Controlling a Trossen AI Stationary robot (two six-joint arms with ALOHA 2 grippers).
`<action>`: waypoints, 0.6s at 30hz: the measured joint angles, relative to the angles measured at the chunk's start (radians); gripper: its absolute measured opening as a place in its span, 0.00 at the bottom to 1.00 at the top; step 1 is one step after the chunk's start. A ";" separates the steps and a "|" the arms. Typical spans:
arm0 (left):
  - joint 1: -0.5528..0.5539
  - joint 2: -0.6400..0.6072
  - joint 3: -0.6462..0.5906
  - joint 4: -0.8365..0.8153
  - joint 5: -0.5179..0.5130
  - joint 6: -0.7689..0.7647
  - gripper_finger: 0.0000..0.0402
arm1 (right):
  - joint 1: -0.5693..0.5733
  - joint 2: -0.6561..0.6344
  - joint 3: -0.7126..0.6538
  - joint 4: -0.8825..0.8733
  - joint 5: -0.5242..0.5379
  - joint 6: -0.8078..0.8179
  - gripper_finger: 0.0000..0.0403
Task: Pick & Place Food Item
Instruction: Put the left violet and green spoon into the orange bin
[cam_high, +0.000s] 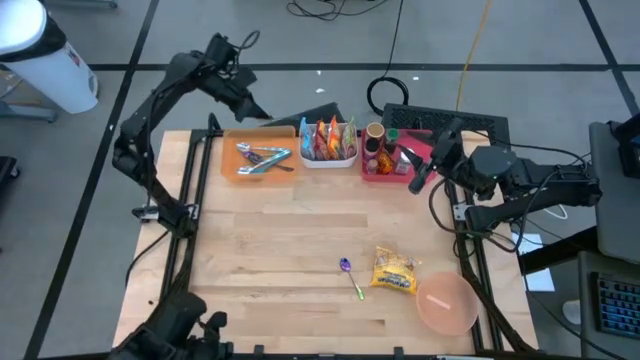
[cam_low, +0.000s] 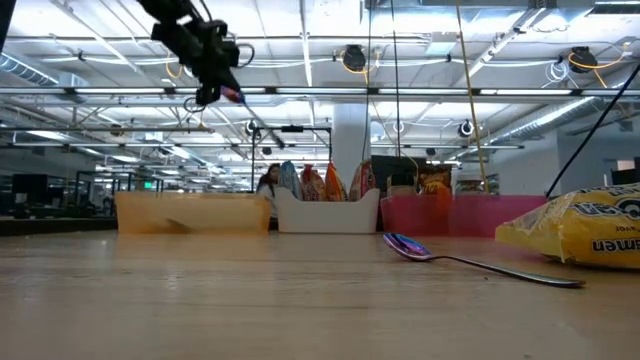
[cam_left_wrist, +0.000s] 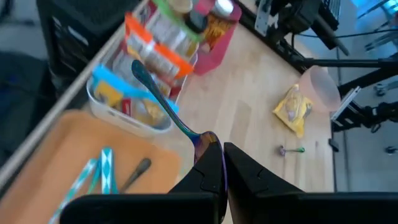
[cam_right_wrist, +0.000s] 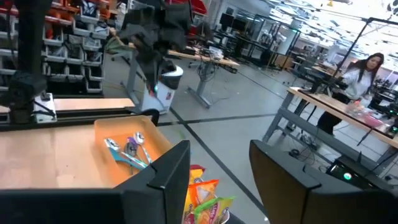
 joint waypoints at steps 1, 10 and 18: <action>0.005 0.000 -0.033 0.012 0.006 0.002 0.01 | 0.000 0.003 0.000 0.001 0.000 0.000 0.39; 0.053 -0.020 -0.233 0.020 0.048 0.086 0.01 | -0.014 0.023 0.000 0.000 0.000 0.000 0.36; 0.128 -0.065 -0.387 0.018 0.048 0.102 0.01 | -0.044 0.040 0.000 0.001 -0.003 0.000 0.34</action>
